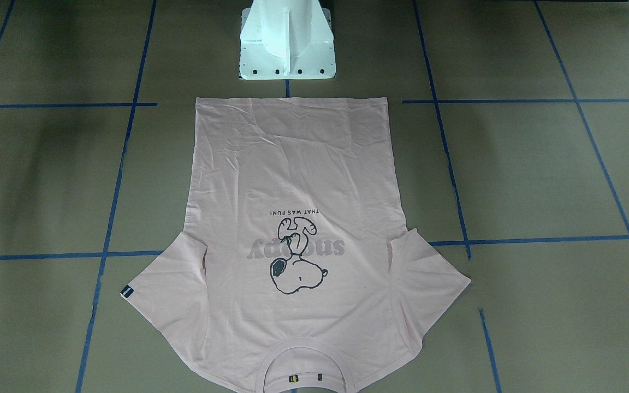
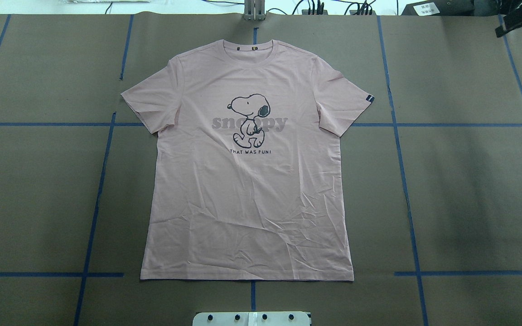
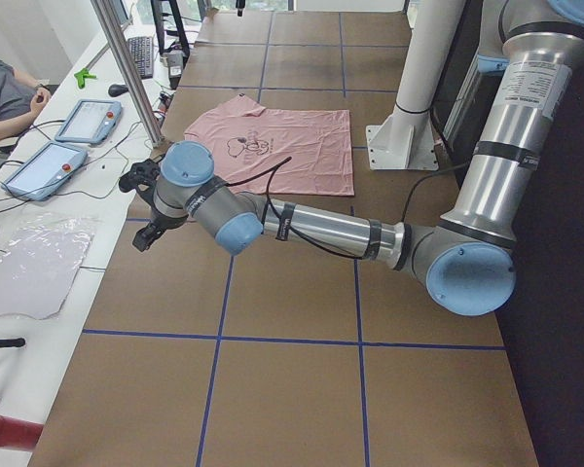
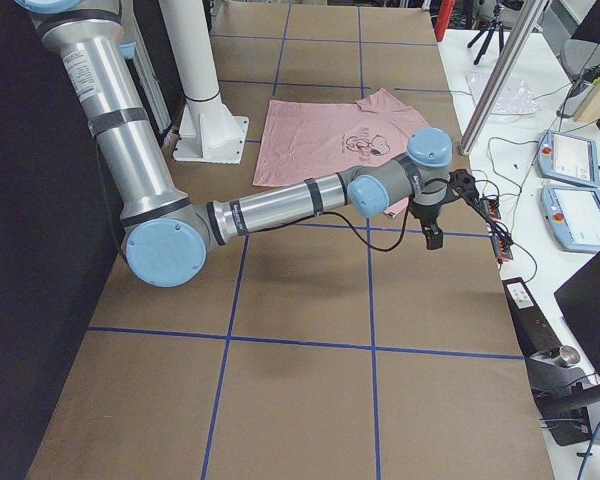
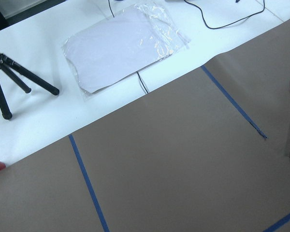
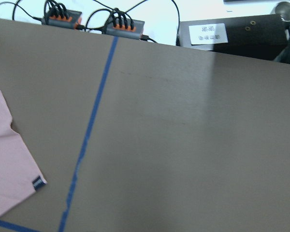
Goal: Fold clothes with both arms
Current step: 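Move the right gripper to the sleeve nearest it and grasp it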
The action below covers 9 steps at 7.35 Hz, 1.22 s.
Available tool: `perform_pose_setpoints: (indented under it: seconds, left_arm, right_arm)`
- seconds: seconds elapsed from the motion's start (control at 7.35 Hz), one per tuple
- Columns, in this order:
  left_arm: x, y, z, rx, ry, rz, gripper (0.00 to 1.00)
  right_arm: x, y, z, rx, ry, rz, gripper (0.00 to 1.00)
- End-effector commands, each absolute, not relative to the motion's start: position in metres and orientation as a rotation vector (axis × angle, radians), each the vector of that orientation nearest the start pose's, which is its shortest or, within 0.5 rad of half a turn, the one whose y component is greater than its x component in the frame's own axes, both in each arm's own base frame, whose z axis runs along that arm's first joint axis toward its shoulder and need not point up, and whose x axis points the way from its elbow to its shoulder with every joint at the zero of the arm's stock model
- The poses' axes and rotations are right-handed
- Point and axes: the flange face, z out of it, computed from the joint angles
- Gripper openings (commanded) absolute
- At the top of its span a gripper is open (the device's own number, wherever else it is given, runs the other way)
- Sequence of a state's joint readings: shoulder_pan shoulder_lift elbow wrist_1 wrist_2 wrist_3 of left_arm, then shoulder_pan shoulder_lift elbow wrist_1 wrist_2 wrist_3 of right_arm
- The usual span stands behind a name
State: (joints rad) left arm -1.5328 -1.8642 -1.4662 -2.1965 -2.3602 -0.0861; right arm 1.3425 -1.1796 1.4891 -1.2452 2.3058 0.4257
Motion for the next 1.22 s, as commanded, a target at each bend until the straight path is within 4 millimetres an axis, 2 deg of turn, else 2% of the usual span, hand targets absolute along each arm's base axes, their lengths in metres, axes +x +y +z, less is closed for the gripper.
perform_pose_setpoints:
  seconds: [0.0, 0.27, 0.41, 0.54, 0.68, 0.95, 1.09]
  left_arm:
    - [-0.012, -0.632, 0.453, 0.784, 0.841, 0.273, 1.0]
    - [0.021, -0.627, 0.459, 0.797, 0.86, 0.33, 1.0]
    - [0.033, -0.626, 0.459, 0.79, 0.869, 0.345, 1.0]
    - [0.033, -0.626, 0.458, 0.792, 0.869, 0.345, 1.0]
    - [0.033, -0.626, 0.459, 0.789, 0.871, 0.341, 1.0]
    - [0.034, -0.626, 0.458, 0.787, 0.874, 0.337, 1.0]
    - [0.034, -0.626, 0.459, 0.785, 0.874, 0.337, 1.0]
  right_arm:
    - [-0.191, -0.663, 0.424, 0.389, -0.914, 0.107, 0.99]
    - [-0.301, -0.668, 0.417, 0.422, -0.875, 0.211, 0.92]
    - [-0.354, -0.654, 0.42, 0.433, -0.866, 0.267, 0.85]
    - [-0.38, -0.641, 0.422, 0.437, -0.859, 0.279, 0.81]
    - [-0.393, -0.634, 0.424, 0.429, -0.856, 0.267, 0.75]
    - [-0.406, -0.626, 0.44, 0.422, -0.818, 0.252, 0.7]
    - [-0.412, -0.622, 0.44, 0.417, -0.818, 0.244, 0.67]
